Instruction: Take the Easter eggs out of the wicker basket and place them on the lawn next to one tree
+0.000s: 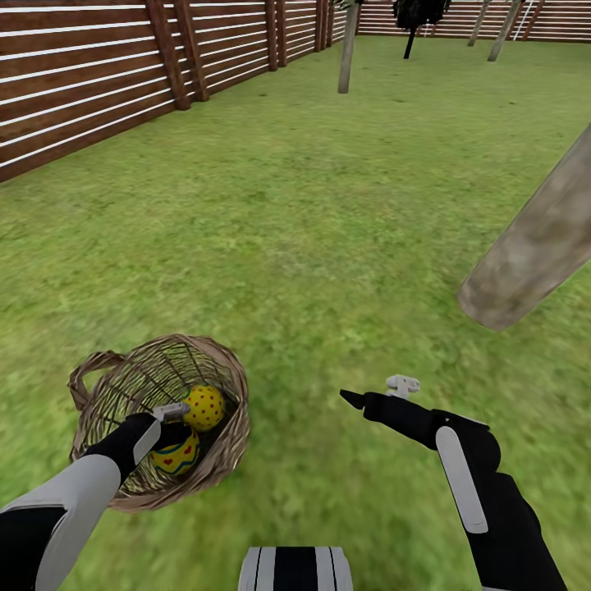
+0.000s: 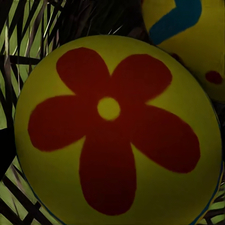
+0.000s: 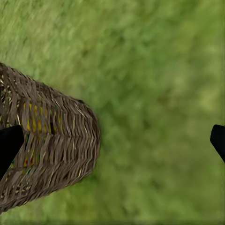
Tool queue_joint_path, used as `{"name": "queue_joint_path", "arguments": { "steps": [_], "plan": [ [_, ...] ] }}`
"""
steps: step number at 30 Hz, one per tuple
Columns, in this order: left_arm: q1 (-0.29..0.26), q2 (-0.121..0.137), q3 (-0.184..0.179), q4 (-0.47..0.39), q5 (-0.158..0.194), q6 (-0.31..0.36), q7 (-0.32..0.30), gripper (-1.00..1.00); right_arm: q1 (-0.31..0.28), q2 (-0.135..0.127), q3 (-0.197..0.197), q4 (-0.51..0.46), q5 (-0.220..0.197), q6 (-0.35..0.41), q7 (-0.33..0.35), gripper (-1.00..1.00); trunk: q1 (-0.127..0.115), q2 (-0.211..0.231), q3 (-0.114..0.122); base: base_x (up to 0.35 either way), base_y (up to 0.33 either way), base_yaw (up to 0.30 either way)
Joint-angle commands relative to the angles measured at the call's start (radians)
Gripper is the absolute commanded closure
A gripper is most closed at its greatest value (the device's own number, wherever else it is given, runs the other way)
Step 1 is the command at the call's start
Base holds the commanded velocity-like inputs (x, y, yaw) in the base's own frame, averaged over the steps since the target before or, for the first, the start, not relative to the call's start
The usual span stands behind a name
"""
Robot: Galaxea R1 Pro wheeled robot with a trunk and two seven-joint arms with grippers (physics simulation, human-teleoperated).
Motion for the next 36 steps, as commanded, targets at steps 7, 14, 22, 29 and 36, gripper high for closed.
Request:
{"name": "queue_joint_path", "arguments": {
  "steps": [7,14,22,29,36],
  "plan": [
    [0.001,0.0,-0.002,-0.009,0.011,0.005,0.006,-1.0,-0.001,0.001,-0.003,-0.001,0.007,0.005,0.009,-1.0,0.0,0.0,-0.001,0.0,0.0,0.0],
    [0.001,0.0,-0.003,-0.03,0.009,0.006,0.005,1.0,-0.001,0.001,-0.005,0.0,0.006,0.006,0.009,-1.0,0.0,0.0,-0.001,0.0,0.0,0.0],
    [0.001,0.0,-0.003,-0.03,0.009,0.007,0.006,1.0,-0.001,0.001,-0.005,0.0,0.005,0.005,0.009,-1.0,-0.003,0.001,0.022,0.0,0.0,0.0],
    [0.001,0.0,-0.003,-0.029,0.009,0.007,0.007,1.0,-0.001,0.001,-0.005,0.0,0.005,0.005,0.009,-1.0,-0.006,0.003,0.049,0.0,0.0,0.0],
    [0.001,0.0,-0.003,-0.029,0.009,0.008,0.007,1.0,-0.001,0.001,-0.008,-0.001,0.005,0.005,0.01,-1.0,-0.009,0.005,0.077,0.0,0.0,0.0]
  ]
}}
